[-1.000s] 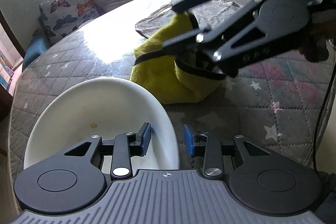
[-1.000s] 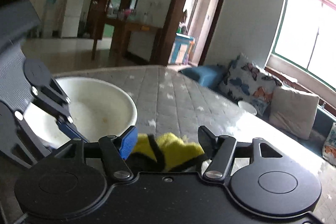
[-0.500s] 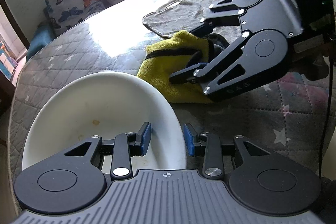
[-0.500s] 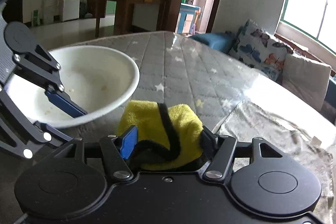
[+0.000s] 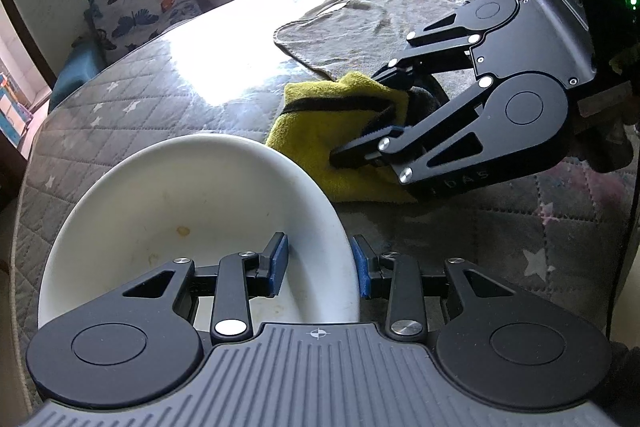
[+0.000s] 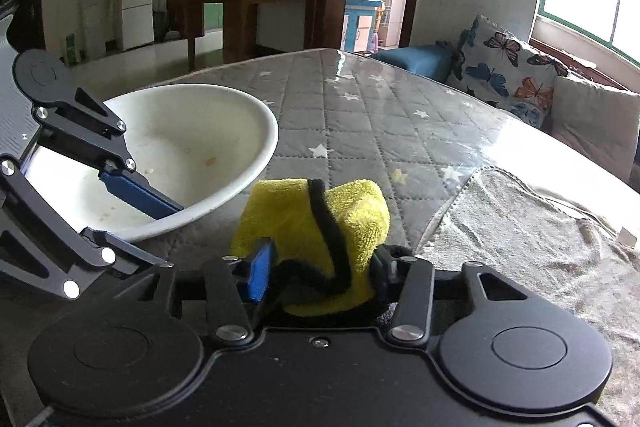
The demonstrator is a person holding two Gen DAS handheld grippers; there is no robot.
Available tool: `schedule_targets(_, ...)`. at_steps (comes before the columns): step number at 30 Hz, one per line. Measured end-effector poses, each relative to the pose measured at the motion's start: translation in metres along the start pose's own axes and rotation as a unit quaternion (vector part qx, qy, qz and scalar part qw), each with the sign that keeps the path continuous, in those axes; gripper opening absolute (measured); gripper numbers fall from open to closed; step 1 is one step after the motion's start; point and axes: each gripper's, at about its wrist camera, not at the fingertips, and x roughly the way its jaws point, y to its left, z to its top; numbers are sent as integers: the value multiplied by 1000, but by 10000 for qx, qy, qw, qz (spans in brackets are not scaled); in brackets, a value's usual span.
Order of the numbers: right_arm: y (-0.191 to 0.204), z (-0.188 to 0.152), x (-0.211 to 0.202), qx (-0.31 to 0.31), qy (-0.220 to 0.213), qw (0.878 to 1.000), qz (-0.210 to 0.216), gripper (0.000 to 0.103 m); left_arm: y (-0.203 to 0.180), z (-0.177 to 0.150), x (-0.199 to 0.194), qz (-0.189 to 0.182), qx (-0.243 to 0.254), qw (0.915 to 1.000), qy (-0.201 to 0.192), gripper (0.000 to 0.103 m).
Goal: Clean bowl
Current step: 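Regrip the sponge deeper between the right tool's fingers, then wipe the bowl's inner wall near the rim with the sponge in the right tool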
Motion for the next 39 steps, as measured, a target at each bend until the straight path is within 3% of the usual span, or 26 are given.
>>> schedule_targets(5, -3, -2, -6, 184, -123, 9998, 3, 28, -1, -4, -5, -11, 98, 10000, -2, 32)
schedule_targets(10, -5, 0, -12, 391, -210, 9988, 211, 23, 2, -8, -13, -54, 114, 9999, -72, 28)
schedule_targets(18, -14, 2, -19, 1139, -362, 9907, 651, 22, 13, -13, -30, -183, -56, 9995, -262, 24)
schedule_targets(28, -38, 7, -28, 2091, -677, 9679, 1215, 22, 18, -12, -44, -177, -47, 9989, -436, 19)
schedule_targets(39, -44, 18, -9, 2220, -915, 9558, 1699, 22, 23, -19, -53, -300, 51, 9982, -517, 19)
